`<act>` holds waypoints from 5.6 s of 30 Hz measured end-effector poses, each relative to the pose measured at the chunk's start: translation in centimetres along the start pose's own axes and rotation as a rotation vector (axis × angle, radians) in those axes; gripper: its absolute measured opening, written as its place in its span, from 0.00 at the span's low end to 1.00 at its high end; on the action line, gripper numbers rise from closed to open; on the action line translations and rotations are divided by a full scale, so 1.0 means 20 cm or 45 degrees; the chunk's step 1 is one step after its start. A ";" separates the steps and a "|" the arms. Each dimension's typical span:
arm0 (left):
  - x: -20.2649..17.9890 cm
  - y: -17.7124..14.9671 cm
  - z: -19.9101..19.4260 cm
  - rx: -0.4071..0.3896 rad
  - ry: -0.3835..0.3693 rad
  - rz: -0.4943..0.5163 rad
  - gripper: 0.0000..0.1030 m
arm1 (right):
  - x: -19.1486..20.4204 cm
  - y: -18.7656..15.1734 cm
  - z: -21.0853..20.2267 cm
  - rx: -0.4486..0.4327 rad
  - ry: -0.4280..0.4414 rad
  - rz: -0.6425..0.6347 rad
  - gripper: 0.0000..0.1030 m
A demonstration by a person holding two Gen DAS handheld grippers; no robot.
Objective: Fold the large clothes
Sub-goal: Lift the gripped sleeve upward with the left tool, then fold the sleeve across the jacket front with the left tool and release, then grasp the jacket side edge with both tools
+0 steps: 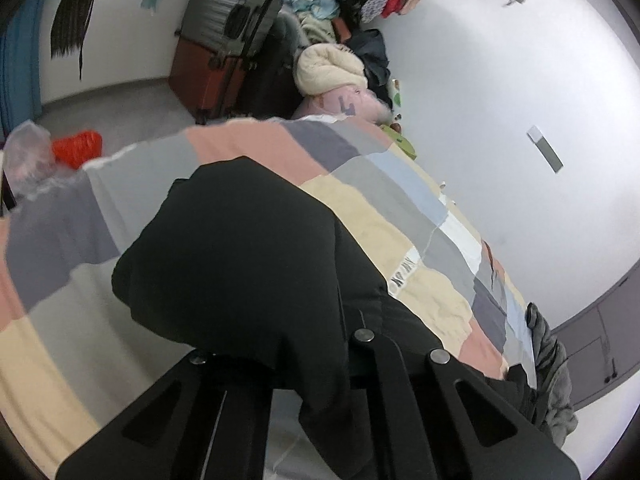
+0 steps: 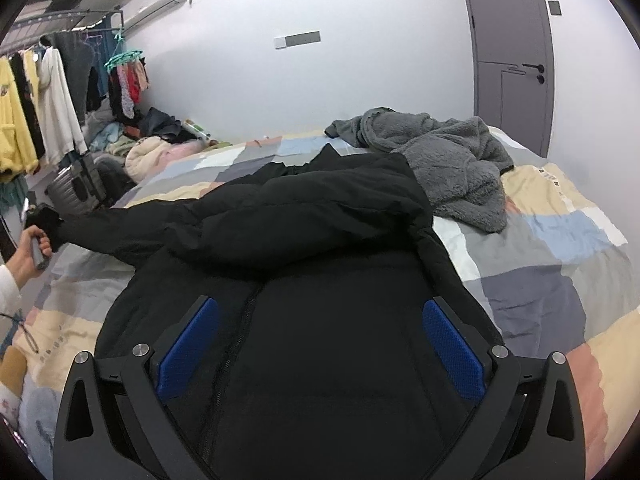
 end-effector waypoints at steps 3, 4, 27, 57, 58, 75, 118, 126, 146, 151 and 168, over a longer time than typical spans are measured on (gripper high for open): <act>-0.09 -0.01 -0.13 -0.033 -0.005 0.049 0.05 | -0.02 -0.01 -0.04 -0.021 0.001 0.007 1.00; -0.13 -0.02 -0.16 -0.044 -0.013 0.066 0.05 | -0.03 -0.01 -0.05 -0.031 -0.006 0.004 1.00; -1.30 -0.89 -0.79 -0.282 -0.215 0.774 0.06 | -0.09 -0.07 -0.16 -0.105 0.008 0.008 1.00; -1.74 -2.41 -0.57 0.038 -0.516 1.132 0.10 | -0.29 -0.13 -0.21 -0.132 0.009 0.159 1.00; -1.73 -2.43 -0.54 0.051 -0.496 1.153 0.10 | -0.31 -0.13 -0.21 -0.131 0.006 0.174 1.00; -1.63 -2.71 -0.27 0.233 -0.340 1.335 0.14 | -0.36 -0.16 -0.10 -0.075 0.036 0.215 1.00; -1.23 -1.66 0.04 0.131 -0.205 1.010 0.84 | -0.39 0.60 1.18 0.109 0.280 0.097 0.45; -1.26 -1.65 0.01 0.091 -0.241 1.012 0.84 | -0.28 0.68 1.04 -0.030 -0.032 -0.218 0.25; -1.31 -1.80 0.35 0.213 -0.156 1.062 0.84 | -0.34 0.49 1.49 0.162 0.000 -0.142 0.36; -1.31 -1.81 0.34 0.227 -0.134 1.086 0.84 | -0.32 0.50 1.51 0.211 -0.035 -0.202 0.38; -0.67 -1.50 -0.14 0.192 -0.060 0.954 0.86 | -0.36 0.27 0.81 0.164 0.086 -0.194 0.72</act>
Point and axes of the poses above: each gripper's, at about its wrist camera, not at the fingertips, and z roughly the way its jaws point, x to its left, y to its top, the point moved 6 cm from there along z, roughly the way its jaws point, and after that the axes turned 13 degrees about -z, right-handed, at the moved point
